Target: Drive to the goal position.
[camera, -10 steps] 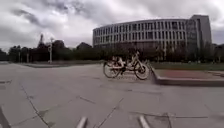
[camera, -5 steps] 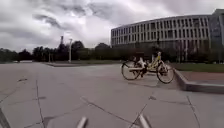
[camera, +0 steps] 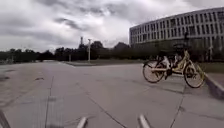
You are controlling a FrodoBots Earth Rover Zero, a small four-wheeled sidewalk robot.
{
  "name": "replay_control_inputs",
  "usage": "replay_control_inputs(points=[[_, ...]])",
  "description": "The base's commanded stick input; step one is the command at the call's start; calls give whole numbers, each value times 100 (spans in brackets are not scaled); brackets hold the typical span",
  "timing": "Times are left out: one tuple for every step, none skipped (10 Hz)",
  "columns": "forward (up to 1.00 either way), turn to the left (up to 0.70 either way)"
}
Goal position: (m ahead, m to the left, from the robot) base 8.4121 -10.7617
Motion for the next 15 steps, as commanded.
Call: replay_control_inputs(points=[[70,36],[70,36],[70,36],[70,36],[70,26],[70,5],[70,1],[70,1],[70,1],[70,1],[70,1],[70,1],[70,1],[70,1],[70,1]])
